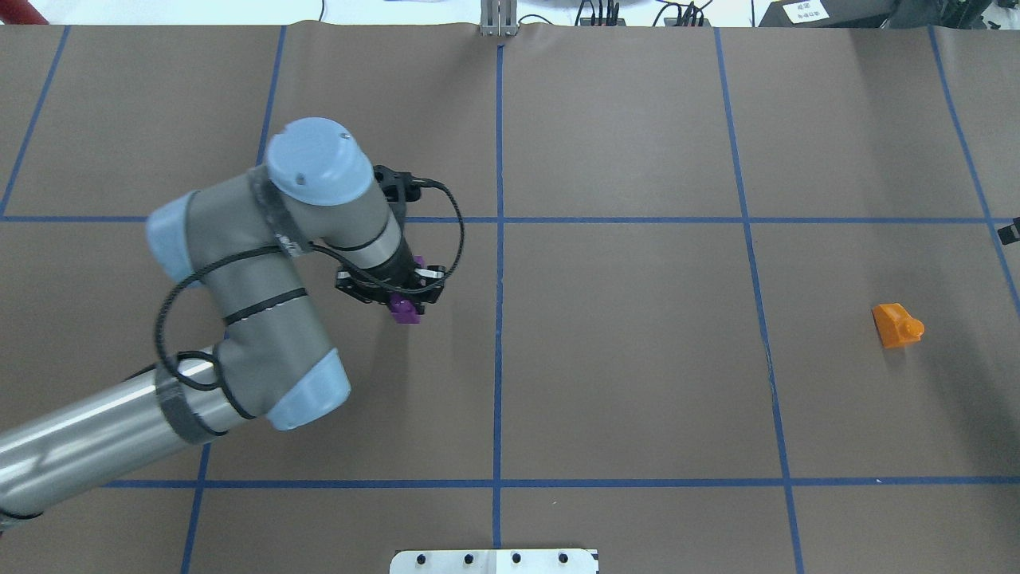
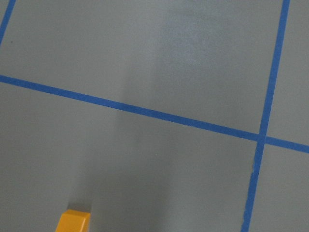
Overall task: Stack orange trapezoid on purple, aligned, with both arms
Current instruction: 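Carry the purple block with the left gripper to the table center, then set the purple block down at the center and open the left gripper, then withdraw the left gripper while the right gripper lowers onto the orange block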
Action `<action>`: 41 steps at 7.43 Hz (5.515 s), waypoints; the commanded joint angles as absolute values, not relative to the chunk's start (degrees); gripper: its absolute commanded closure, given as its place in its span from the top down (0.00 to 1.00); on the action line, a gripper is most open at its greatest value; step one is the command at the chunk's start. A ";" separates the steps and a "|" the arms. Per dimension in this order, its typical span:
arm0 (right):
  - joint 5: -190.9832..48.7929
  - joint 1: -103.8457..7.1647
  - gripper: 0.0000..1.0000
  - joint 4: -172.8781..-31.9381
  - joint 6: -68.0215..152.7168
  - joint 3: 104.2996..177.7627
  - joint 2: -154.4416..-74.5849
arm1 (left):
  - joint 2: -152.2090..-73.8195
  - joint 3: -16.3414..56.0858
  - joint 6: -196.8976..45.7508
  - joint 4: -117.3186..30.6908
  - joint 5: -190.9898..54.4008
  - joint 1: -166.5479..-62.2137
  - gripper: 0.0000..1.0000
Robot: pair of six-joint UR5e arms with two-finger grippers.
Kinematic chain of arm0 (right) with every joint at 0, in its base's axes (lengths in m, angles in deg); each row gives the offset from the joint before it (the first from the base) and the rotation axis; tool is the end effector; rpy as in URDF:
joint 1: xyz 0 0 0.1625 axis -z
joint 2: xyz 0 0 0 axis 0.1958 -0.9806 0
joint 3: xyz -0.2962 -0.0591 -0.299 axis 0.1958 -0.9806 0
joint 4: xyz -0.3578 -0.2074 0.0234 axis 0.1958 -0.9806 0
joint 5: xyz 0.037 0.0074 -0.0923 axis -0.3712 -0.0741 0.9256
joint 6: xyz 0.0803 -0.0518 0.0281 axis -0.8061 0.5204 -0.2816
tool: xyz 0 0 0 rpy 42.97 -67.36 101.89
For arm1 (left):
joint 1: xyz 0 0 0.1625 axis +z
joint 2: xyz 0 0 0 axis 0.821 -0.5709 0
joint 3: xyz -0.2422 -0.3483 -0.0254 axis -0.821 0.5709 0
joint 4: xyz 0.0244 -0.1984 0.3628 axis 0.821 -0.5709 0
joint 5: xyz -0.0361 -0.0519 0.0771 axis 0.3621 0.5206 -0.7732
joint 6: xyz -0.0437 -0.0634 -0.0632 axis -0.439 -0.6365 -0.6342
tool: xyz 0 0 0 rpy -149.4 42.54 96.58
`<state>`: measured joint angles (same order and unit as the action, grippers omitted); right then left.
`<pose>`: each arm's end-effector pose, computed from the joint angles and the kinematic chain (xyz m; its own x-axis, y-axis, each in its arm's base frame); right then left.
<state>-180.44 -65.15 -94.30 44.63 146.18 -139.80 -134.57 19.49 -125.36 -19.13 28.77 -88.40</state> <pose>-0.0470 -0.4774 0.5916 0.6857 -0.2119 0.6964 0.0466 0.9675 0.2484 0.5427 -0.4577 0.2155 0.6324 0.0375 -0.7737 -0.0759 0.9970 -0.0138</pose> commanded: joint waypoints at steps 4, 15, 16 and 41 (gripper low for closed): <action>-180.35 -65.17 0.99 -94.30 44.61 146.21 -139.80 | -145.19 4.58 -127.20 -22.74 26.89 -84.37 0.00; -180.17 -65.17 0.99 -94.30 44.70 146.12 -139.98 | -145.71 4.58 -127.20 -22.75 26.89 -83.49 0.52; -180.17 -65.17 0.99 -94.30 44.61 146.12 -139.98 | -145.71 4.58 -127.20 -22.75 26.89 -83.40 0.65; -165.76 -38.37 0.54 -82.35 15.08 150.78 -147.10 | -115.04 41.75 -68.40 7.75 38.49 -120.58 1.00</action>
